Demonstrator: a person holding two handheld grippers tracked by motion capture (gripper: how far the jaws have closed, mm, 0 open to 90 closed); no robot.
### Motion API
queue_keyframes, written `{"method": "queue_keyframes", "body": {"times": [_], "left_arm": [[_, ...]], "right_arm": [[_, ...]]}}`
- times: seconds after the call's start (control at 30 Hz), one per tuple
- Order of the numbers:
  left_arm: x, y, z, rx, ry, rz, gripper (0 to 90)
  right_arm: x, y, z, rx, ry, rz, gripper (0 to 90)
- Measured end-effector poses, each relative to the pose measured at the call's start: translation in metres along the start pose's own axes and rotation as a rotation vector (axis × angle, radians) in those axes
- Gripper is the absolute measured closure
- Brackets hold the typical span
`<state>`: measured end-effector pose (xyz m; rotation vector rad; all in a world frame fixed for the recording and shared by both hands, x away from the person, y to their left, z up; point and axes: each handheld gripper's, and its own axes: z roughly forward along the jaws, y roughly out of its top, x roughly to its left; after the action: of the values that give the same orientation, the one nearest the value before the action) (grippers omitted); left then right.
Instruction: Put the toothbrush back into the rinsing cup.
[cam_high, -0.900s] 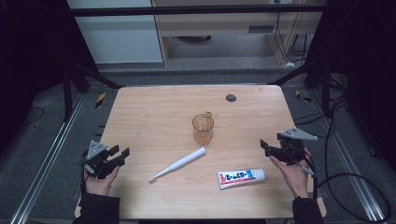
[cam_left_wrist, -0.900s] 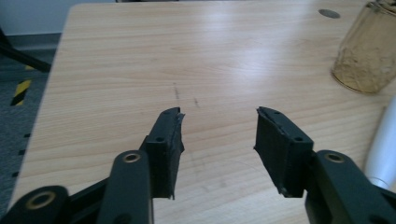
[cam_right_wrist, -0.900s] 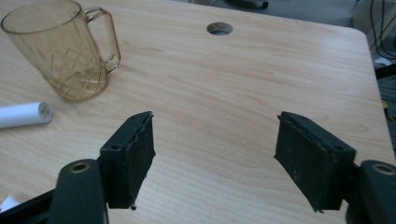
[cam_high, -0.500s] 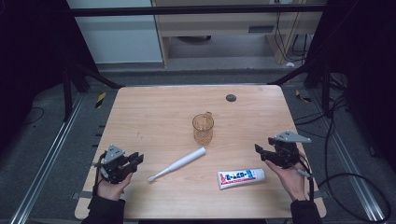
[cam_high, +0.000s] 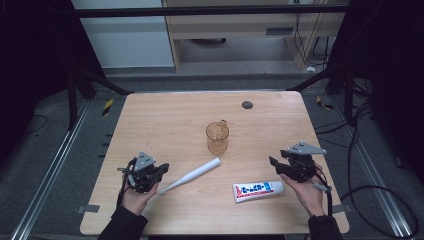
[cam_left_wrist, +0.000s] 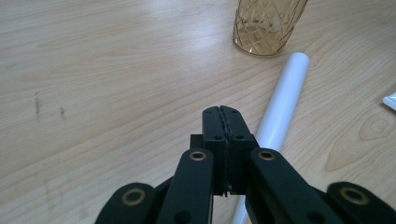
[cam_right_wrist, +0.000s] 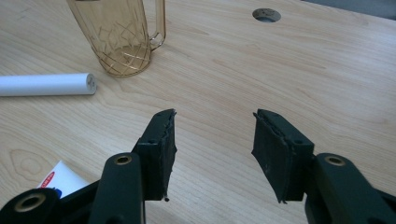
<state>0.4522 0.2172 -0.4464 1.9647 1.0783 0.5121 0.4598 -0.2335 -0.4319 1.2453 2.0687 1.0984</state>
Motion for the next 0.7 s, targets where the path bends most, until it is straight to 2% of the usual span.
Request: {"method": "queue_keyframes", "body": {"times": [0.23,0.47,0.5,0.53,0.7], "left_arm": [[-0.009,0.016,0.018,-0.003,-0.025,0.008,89.6],[-0.024,0.033,0.049,0.002,-0.051,0.005,89.7],[-0.024,0.033,0.049,0.002,-0.051,0.005,89.8],[-0.028,0.035,0.058,0.011,-0.055,0.009,89.8],[-0.040,0.038,0.081,0.040,-0.063,0.029,89.9]], "right_arm": [[-0.001,-0.002,0.000,0.006,-0.017,-0.007,49.4],[-0.002,-0.004,0.001,0.011,-0.025,-0.014,50.4],[-0.003,-0.005,0.001,0.010,-0.027,-0.016,50.7],[-0.003,-0.005,0.002,0.012,-0.029,-0.015,51.0],[-0.004,-0.007,0.004,0.023,-0.030,-0.005,52.6]]}}
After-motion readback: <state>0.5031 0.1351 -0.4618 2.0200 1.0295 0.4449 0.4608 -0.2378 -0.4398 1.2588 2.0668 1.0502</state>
